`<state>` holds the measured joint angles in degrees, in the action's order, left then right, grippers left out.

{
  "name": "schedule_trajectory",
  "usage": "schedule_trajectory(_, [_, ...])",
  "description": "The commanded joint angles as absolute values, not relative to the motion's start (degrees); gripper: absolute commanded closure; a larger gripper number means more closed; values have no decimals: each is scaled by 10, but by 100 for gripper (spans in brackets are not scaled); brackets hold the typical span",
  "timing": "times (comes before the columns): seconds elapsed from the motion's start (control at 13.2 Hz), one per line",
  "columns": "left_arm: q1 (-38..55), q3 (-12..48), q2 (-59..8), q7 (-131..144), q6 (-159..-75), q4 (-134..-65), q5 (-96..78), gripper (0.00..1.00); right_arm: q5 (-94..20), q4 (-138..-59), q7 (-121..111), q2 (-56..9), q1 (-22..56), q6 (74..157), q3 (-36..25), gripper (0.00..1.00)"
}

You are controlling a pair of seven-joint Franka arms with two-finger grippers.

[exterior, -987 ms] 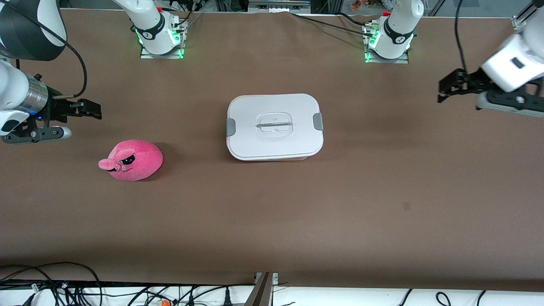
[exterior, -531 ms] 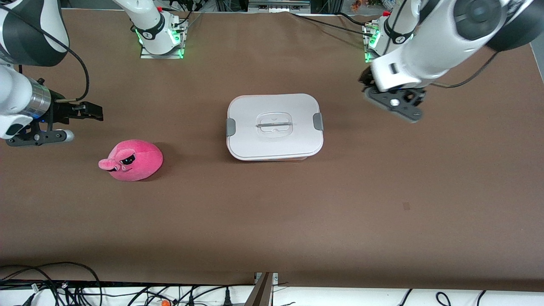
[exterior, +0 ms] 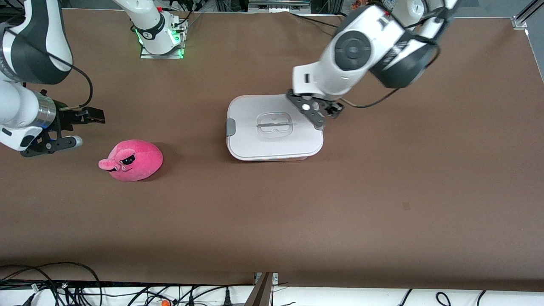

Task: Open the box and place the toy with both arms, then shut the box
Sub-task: 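Reach the left gripper to the box lid handle while the right gripper reaches the toy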

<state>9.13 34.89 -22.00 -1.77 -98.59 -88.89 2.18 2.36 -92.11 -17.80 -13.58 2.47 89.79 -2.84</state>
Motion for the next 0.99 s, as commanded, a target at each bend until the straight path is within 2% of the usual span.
schedule_trajectory(0.0, [161, 345, -262, 18, -1018, -875, 84, 0, 27, -913, -260, -170, 5, 911, -25, 0])
schedule_trajectory(0.23, [200, 343, -311, 55, -1060, -864, 144, 0, 27, -917, -322, -197, -6, 938, -25, 0])
schedule_trajectory(0.38, [213, 344, -349, 53, -1061, -811, 183, 0, 23, -927, -342, -214, -10, 968, -25, 0])
schedule_trajectory(0.91, [243, 342, -382, 52, -1074, -797, 242, 0, -5, -990, -287, -225, 5, 1052, -19, 0])
